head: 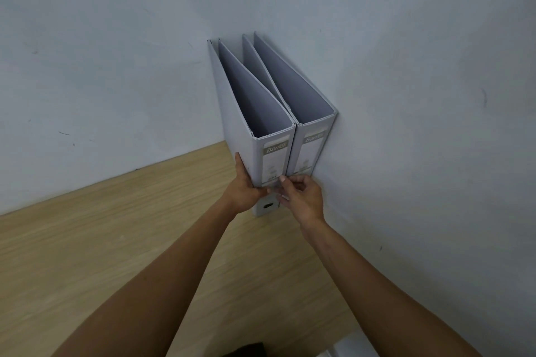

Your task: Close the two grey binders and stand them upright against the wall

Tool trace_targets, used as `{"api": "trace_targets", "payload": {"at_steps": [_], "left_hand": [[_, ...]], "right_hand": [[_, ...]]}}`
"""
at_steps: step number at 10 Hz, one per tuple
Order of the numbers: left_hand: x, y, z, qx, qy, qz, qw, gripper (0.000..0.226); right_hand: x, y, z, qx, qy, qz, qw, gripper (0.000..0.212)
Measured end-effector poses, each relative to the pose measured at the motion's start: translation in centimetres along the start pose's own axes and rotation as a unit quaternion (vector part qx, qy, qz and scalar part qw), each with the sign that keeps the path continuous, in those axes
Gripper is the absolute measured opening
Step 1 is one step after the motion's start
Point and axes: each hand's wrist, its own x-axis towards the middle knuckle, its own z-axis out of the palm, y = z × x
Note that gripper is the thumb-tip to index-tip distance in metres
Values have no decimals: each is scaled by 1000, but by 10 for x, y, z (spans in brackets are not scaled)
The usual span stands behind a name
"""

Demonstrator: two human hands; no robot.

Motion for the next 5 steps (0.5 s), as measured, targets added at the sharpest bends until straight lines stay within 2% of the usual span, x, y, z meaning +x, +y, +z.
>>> {"api": "trace_targets", "payload": {"at_steps": [2, 3, 5], "left_hand": [[-5, -1, -3, 28, 44, -20, 998, 117], [-17, -3, -8, 28, 40, -10, 999, 115], [-49, -16, -31, 7, 62, 3, 998, 100]], "right_hand": [[-6, -5, 0, -15, -19, 16, 1000, 11], [-13, -7, -1, -27, -30, 23, 999, 6], [-37, 2, 11, -18, -37, 32, 999, 11]]}}
